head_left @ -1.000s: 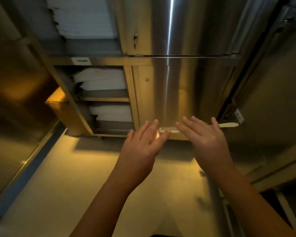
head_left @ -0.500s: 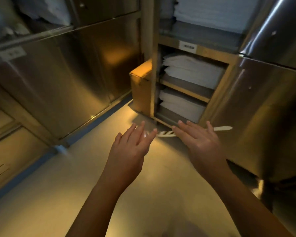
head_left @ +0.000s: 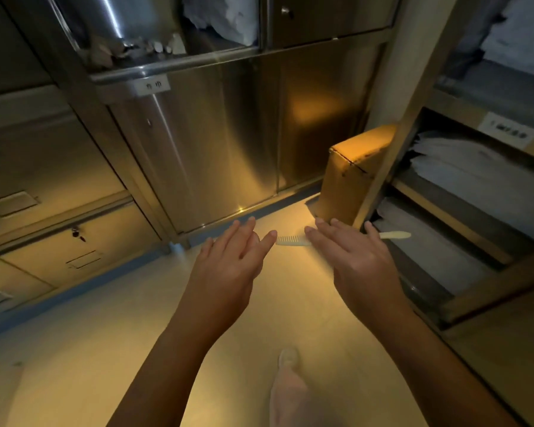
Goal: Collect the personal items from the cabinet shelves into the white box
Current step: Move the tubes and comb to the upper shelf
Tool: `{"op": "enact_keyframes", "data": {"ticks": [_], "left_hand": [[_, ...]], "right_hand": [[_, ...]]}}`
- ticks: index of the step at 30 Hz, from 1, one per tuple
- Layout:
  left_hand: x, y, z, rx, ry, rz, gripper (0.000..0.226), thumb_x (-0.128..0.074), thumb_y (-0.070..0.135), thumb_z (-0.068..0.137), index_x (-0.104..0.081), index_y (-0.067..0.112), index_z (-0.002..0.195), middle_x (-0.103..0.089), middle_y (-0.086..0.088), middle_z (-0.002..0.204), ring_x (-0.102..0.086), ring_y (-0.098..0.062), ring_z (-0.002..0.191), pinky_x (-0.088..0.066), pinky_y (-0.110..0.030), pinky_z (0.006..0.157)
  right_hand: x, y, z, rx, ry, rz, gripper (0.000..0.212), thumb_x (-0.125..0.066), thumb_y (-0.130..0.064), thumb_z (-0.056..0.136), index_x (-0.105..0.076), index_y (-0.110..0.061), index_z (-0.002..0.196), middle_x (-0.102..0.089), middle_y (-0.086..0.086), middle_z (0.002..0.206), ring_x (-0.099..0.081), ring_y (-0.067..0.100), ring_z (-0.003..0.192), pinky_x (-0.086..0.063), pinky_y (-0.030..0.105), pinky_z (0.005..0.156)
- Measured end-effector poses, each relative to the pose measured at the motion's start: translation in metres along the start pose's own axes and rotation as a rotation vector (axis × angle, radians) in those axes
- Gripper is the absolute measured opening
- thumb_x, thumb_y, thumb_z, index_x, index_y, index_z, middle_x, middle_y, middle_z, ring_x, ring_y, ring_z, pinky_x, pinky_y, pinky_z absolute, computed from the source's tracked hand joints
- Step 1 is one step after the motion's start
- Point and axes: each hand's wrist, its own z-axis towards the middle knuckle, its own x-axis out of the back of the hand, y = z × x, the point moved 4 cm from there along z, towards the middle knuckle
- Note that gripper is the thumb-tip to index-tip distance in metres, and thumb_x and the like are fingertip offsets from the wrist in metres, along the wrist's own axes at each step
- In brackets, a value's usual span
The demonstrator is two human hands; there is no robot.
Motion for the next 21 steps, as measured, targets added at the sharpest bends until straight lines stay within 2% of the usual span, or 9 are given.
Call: {"op": "enact_keyframes", "data": {"ticks": [10,17,21], "left_hand": [[-0.018,-0.05,0.152,0.012,0.007,0.049,0.063,-0.073,-0.007,0.068,-0.054,0.009,0.126,-0.052,-0.024,0.129,-0.05,-0.044,0.116,-0.04,-0.062,0.084],[-0.037,-0.079,0.191,0.095,-0.027,0.062,0.065,-0.075,-0.007,0.067,-0.054,0.01,0.127,-0.052,-0.023,0.129,-0.051,-0.042,0.115,-0.041,-0.06,0.085],[-0.046,-0.101,0.213,0.133,-0.041,0.016,0.065,-0.072,-0.01,0.069,-0.053,0.009,0.128,-0.051,-0.023,0.13,-0.048,-0.043,0.118,-0.042,-0.063,0.086]], "right_hand": [[-0.044,0.084,0.133,0.017,0.086,0.07,0.054,-0.076,0.017,0.057,-0.068,-0.002,0.106,-0.066,0.019,0.108,-0.063,0.038,0.099,-0.037,0.065,0.085],[-0.071,0.107,0.185,0.063,0.089,0.075,0.052,-0.072,0.02,0.059,-0.067,-0.001,0.107,-0.066,0.021,0.107,-0.063,0.039,0.098,-0.039,0.065,0.084],[-0.091,0.115,0.214,0.076,0.081,0.074,0.054,-0.071,0.021,0.058,-0.067,-0.001,0.107,-0.066,0.02,0.107,-0.064,0.038,0.098,-0.039,0.063,0.085]]}}
